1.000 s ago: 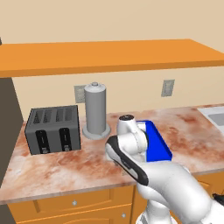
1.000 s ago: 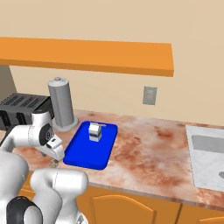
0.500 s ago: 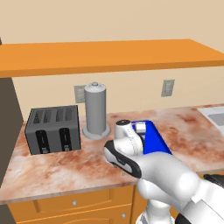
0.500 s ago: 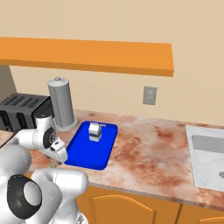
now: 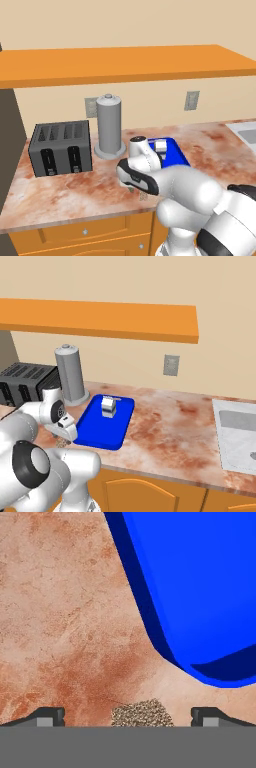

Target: Take out the milk from the fridge and place it on the tray on the counter. Then take the sugar cube near the tray and place it in the tray.

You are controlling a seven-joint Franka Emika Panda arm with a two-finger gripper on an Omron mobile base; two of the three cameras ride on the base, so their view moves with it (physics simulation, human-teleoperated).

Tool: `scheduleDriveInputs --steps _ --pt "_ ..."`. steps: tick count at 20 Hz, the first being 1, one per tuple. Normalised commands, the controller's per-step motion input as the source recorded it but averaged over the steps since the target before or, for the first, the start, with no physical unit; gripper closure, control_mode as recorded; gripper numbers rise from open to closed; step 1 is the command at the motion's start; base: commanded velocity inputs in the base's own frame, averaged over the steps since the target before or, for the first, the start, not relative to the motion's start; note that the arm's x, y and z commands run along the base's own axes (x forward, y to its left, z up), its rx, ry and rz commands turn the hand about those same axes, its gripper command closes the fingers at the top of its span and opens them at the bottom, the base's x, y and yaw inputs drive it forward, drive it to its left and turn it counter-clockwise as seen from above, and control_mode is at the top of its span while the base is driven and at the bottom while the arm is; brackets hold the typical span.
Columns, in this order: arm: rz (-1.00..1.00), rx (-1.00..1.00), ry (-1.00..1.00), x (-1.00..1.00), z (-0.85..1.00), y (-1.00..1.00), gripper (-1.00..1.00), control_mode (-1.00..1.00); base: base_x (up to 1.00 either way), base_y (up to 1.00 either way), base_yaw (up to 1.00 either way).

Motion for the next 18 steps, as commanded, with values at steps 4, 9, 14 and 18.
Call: scheduleDriveInputs --steps 4,9,14,18 --pt "-0.02 0.00 0.04 -0.03 -0.05 0.00 -1.00 -1.00 0.00 0.00 0.00" --pt "0.00 0.00 0.03 -0.06 -0.11 0.00 -1.00 -1.00 0.00 0.00 0.00" --pt "0.00 0.00 0.00 -0.29 -0.02 0.00 -1.00 -1.00 0.00 0.00 0.00" --pt "0.00 0.00 0.00 -0.24 0.00 0.00 -1.00 -1.00 0.00 0.00 0.00"
